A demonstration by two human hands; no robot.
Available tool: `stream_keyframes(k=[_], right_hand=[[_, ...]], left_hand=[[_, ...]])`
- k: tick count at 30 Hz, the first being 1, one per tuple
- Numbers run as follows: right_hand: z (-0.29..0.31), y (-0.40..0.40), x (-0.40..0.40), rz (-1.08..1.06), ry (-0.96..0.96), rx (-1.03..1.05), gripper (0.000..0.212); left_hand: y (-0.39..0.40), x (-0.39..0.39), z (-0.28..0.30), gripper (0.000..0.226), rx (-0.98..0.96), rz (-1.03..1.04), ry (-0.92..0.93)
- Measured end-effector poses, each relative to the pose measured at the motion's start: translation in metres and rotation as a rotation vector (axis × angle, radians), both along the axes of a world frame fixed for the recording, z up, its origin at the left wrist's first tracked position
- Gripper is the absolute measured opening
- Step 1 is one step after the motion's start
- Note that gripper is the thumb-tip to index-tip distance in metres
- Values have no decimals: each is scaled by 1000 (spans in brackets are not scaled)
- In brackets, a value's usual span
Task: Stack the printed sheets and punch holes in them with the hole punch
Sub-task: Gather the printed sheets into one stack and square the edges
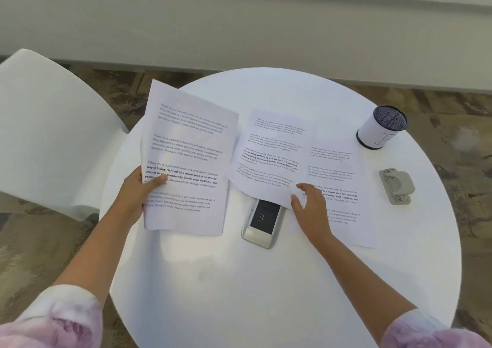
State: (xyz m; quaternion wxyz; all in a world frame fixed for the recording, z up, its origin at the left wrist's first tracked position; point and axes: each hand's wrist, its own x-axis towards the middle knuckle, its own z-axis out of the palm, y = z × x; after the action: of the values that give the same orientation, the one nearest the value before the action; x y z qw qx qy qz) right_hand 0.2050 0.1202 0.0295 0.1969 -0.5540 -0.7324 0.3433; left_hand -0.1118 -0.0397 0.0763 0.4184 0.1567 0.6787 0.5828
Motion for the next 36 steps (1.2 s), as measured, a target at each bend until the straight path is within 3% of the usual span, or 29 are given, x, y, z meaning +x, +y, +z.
stream_keyframes(k=[5,9,12,15,17,20,22,24,28,32,36], right_hand=[[24,-5,-7,3,202,-244,30],[38,-10,-15,127,193,-414,44],[44,-15,-23,190,232,-529,55],[48,-20,-35,223,333,-638,58],[51,-23,-45,226,409,-634,48],[62,-25,-60,155,524,-503,24],[68,-24,-69,149,581,-426,26],[70,-23,-75,177,613,-396,27],[65,-22,-79,173,630,-373,28],[58,-11,-74,183,585,-381,31],[48,16,-57,100,380,-234,38]], left_hand=[[12,12,10,33,101,-117,-90],[18,22,13,77,129,-194,-142],[18,28,12,82,135,-234,-178],[12,28,10,80,147,-230,-185],[9,29,10,76,140,-236,-158],[6,32,14,72,152,-192,-59],[4,33,17,74,185,-125,-5],[1,35,19,57,217,-60,28],[-5,43,19,21,243,21,88],[-4,43,14,21,182,38,174],[3,38,4,14,144,108,161]])
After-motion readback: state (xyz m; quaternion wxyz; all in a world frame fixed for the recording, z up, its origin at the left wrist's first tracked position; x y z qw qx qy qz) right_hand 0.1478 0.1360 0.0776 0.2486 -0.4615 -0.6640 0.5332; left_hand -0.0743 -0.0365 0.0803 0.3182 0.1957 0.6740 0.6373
